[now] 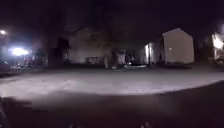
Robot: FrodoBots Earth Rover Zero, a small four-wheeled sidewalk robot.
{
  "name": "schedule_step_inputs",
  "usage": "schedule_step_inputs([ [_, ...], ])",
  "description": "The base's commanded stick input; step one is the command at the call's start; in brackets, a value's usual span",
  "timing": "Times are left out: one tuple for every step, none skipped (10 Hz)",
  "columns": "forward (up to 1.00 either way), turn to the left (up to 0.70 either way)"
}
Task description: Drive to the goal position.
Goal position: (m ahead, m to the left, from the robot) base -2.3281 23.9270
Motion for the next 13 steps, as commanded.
schedule_step_inputs([
  [0.00,0.00],
  [0.00,0.00],
  [0.00,0.00],
  [0.00,0.00],
  [0.14,0.00],
  [0.53,0.00],
  [0.70,0.00],
  [0.70,0.00],
  [0.70,0.27],
  [0.70,0.35],
  [0.70,0.35],
  [0.70,0.35],
  [0.70,0.35],
])
